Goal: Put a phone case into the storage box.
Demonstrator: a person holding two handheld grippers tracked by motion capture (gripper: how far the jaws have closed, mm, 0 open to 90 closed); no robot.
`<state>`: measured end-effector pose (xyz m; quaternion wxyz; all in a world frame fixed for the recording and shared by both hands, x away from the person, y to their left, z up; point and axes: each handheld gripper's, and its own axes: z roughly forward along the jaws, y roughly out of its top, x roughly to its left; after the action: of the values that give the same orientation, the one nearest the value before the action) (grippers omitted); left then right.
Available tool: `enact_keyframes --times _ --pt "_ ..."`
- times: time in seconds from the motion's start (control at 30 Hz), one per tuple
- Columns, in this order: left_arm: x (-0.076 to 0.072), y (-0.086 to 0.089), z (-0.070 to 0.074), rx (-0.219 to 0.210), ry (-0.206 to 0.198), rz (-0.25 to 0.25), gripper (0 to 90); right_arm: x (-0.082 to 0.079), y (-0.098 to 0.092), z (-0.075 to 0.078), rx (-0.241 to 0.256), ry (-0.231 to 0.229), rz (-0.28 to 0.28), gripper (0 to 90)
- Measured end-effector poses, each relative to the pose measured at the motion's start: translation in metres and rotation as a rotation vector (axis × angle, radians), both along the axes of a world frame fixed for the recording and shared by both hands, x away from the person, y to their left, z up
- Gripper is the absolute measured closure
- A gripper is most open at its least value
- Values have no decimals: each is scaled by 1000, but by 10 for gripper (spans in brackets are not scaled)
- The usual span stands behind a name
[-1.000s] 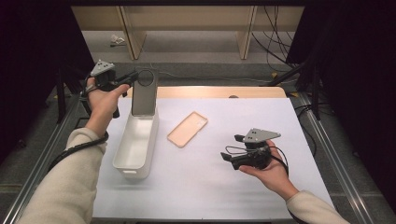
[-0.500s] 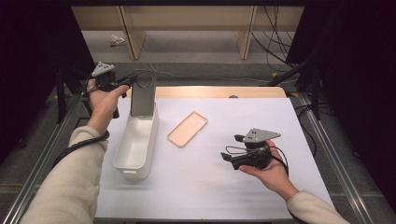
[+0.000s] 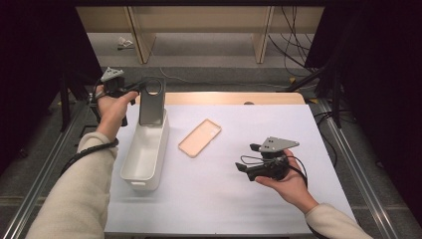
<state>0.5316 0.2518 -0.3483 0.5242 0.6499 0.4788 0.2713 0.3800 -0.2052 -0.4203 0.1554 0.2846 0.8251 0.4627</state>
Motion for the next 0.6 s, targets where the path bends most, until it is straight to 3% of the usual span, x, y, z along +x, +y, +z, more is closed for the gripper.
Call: enact_keyframes --times 0.6 --pt "7 0 -16 11 37 -6 821 0 0 0 4 1 2 163"
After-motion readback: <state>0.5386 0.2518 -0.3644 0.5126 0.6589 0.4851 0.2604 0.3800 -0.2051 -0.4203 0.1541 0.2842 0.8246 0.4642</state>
